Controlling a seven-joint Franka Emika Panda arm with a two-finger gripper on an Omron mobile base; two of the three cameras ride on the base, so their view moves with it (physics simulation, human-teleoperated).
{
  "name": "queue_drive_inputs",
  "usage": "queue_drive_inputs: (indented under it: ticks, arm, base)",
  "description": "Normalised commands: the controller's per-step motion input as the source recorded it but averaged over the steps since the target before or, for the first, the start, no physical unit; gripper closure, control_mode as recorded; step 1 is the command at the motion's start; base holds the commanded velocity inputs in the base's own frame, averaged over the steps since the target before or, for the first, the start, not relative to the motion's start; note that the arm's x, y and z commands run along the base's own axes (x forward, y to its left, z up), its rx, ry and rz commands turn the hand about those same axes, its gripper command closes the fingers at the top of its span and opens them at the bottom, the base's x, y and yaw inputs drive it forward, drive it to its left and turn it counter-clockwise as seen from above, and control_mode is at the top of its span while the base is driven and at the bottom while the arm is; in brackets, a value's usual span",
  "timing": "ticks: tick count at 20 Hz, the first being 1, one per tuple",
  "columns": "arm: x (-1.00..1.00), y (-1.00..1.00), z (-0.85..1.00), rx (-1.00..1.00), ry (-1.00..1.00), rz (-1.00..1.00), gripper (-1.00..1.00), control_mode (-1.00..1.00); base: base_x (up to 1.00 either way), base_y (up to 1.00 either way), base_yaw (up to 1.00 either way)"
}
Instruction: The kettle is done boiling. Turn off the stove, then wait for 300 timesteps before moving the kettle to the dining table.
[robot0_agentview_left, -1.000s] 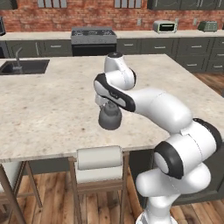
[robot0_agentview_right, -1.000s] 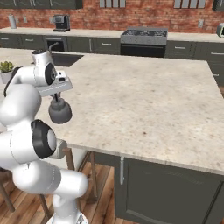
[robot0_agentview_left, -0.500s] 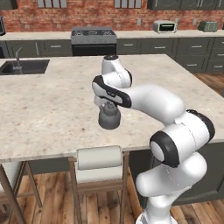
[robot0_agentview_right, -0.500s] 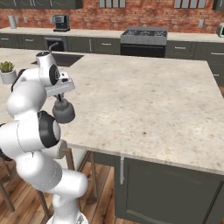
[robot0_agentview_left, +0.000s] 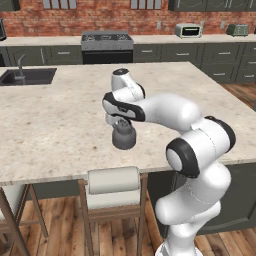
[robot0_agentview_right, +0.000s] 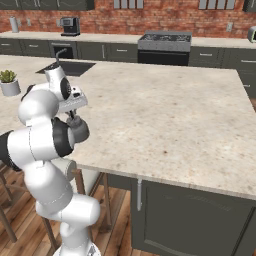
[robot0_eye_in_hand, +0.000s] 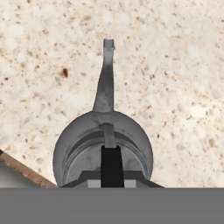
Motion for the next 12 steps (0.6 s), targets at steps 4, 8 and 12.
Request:
queue_drive_inputs:
  ticks: [4, 8, 12]
  arm:
    - [0.30, 0.04, -0.15, -0.01, 0.07, 0.00, 1.00, -1.00]
    - [0.35, 0.03, -0.10, 0.00, 0.07, 0.00, 1.00, -1.00]
    - [0.34, 0.01, -0.04, 0.00, 0.04, 0.00, 1.00, -1.00]
  base:
    - [0.00, 0.00, 0.00]
    - [0.00, 0.00, 0.00]
    - [0.00, 0.00, 0.00]
